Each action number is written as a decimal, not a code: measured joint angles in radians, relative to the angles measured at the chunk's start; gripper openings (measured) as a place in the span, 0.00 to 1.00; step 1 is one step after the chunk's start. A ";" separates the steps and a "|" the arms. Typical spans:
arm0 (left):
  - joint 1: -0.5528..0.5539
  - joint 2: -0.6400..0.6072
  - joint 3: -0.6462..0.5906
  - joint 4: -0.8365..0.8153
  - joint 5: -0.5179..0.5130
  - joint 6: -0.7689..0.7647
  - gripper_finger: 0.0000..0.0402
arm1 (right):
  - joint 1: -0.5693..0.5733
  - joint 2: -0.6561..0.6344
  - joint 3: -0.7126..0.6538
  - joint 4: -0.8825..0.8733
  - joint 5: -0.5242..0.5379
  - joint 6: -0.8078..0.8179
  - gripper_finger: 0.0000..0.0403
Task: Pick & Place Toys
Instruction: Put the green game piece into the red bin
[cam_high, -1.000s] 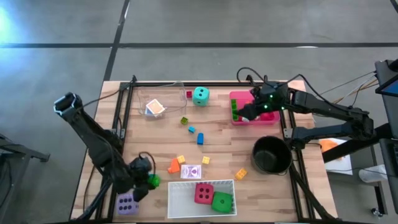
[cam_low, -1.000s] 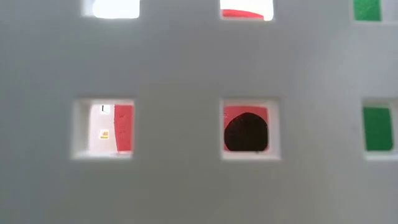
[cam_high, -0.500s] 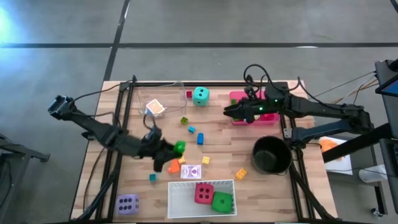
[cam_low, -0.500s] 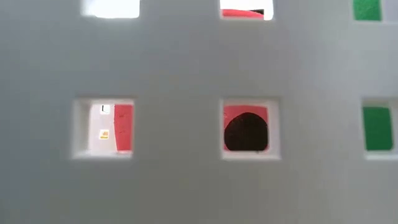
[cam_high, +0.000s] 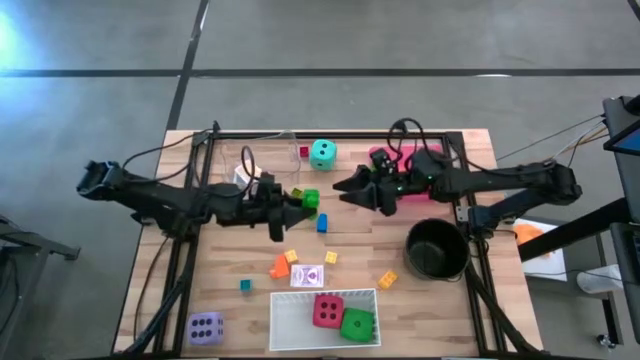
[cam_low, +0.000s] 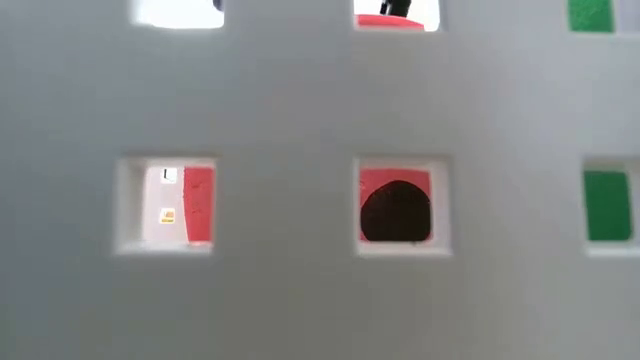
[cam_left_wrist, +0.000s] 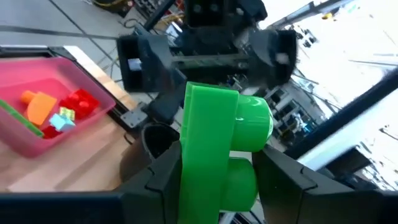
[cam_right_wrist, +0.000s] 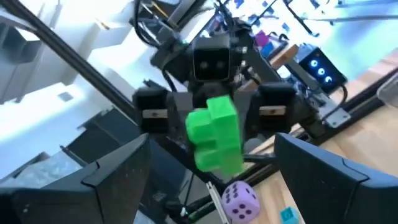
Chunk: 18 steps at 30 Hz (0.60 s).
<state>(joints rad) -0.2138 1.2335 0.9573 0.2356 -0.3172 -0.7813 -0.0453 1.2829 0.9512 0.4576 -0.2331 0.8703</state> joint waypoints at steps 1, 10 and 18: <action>0.007 0.006 0.000 0.010 0.000 0.000 0.39 | 0.004 0.011 0.013 0.002 -0.001 -0.006 0.82; 0.060 0.032 0.000 0.055 0.004 -0.083 0.39 | 0.028 0.114 0.177 -0.092 -0.010 -0.106 0.82; 0.061 0.027 0.000 0.095 0.043 -0.075 0.39 | 0.028 0.118 0.286 -0.270 0.020 -0.204 0.82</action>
<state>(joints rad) -0.1529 1.2607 0.9569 0.3303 -0.2747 -0.8563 -0.0170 1.4005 1.2375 0.1877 -0.2129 0.6667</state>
